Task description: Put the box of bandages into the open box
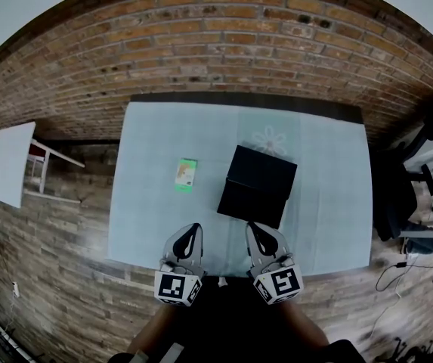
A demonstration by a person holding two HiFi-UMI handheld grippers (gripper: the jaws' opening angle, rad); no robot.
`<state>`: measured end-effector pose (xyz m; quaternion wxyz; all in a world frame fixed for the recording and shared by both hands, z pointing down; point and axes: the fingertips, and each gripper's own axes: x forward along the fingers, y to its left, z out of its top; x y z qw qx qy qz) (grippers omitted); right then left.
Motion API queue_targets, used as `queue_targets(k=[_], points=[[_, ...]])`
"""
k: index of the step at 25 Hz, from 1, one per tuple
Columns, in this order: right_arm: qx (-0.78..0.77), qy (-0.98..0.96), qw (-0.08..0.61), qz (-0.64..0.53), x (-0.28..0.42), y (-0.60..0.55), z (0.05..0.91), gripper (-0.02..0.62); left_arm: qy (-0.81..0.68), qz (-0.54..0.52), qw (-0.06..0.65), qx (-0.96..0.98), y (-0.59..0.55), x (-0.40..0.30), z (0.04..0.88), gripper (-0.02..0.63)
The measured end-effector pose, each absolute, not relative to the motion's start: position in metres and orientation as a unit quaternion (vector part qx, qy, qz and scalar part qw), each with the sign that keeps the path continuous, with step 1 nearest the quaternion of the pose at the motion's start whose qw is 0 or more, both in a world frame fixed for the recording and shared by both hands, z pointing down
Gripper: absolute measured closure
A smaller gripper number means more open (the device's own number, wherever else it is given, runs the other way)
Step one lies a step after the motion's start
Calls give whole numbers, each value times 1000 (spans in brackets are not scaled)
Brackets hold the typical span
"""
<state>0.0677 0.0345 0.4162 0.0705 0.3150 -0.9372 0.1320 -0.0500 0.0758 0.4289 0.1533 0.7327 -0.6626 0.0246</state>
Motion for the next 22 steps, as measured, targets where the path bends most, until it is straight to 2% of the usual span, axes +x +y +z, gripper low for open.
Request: queue_targets(k=[22], points=[[309, -929, 122, 165, -10, -4, 467, 594, -661, 42, 216, 717, 24, -131, 505, 607]])
